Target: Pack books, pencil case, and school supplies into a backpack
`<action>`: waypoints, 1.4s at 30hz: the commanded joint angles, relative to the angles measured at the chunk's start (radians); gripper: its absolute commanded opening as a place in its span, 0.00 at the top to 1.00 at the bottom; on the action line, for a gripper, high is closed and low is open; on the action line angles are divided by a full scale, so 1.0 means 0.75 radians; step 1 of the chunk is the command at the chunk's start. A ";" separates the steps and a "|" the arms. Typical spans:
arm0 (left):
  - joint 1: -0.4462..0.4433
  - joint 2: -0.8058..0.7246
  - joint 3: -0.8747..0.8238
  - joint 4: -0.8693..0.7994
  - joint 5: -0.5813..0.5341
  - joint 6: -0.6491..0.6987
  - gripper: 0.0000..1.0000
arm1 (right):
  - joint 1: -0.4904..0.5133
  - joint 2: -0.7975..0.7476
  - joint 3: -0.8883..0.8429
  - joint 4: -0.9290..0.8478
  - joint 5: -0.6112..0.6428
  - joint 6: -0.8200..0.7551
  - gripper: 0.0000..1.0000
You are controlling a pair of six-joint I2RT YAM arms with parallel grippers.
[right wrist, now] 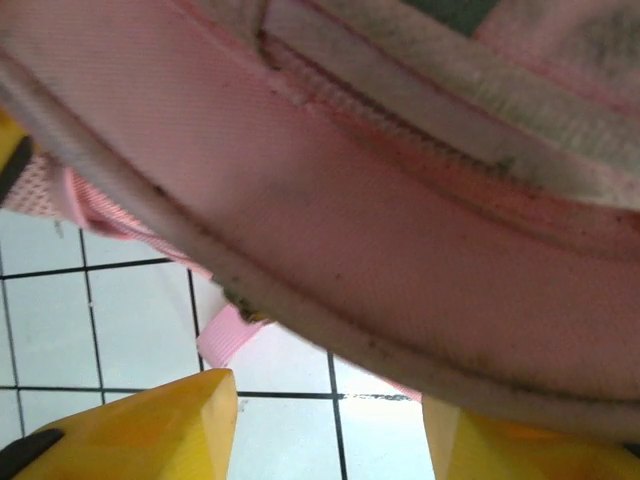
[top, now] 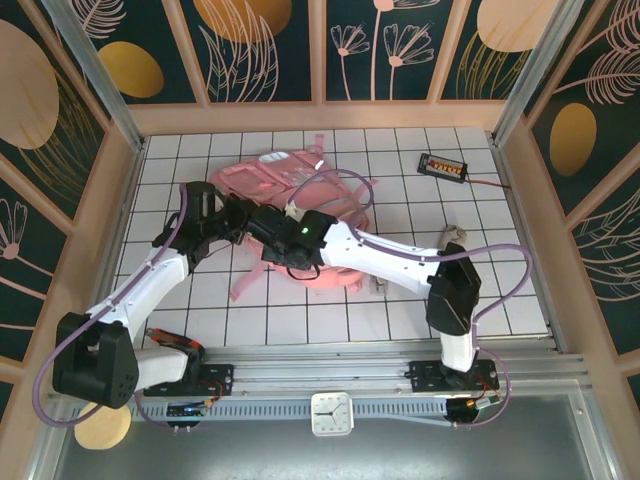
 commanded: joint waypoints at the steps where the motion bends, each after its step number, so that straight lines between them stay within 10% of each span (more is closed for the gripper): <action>1: -0.018 -0.113 0.068 0.112 0.104 -0.112 1.00 | -0.008 0.056 0.097 -0.138 0.139 0.055 0.52; 22: -0.049 -0.206 0.046 0.102 0.078 -0.172 1.00 | -0.040 0.198 0.342 -0.259 0.306 0.059 0.72; 42: -0.061 -0.182 0.109 0.057 0.004 -0.122 1.00 | -0.114 -0.127 -0.119 0.178 -0.158 0.330 0.56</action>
